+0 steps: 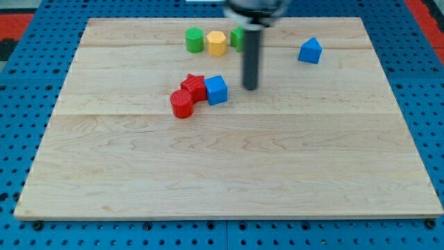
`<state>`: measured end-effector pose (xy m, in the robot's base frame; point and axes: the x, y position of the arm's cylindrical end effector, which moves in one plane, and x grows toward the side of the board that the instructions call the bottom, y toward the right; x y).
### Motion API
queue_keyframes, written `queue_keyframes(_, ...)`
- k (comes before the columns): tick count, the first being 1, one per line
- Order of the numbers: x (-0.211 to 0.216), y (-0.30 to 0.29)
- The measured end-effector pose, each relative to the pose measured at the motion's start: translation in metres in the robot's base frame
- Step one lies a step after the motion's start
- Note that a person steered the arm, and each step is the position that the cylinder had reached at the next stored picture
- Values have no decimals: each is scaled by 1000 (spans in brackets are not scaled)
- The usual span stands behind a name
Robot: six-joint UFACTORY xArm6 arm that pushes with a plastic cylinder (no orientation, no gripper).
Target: Slide the blue triangle to the right of the blue cube
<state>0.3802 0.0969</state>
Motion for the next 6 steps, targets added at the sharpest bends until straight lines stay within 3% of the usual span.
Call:
queue_keyframes(1,27,122)
queue_keyframes(2,-49,149)
queue_keyframes(3,-107,109)
queue_keyframes(4,-82,42)
queue_keyframes(5,-28,21)
queue_keyframes(6,-4,-26)
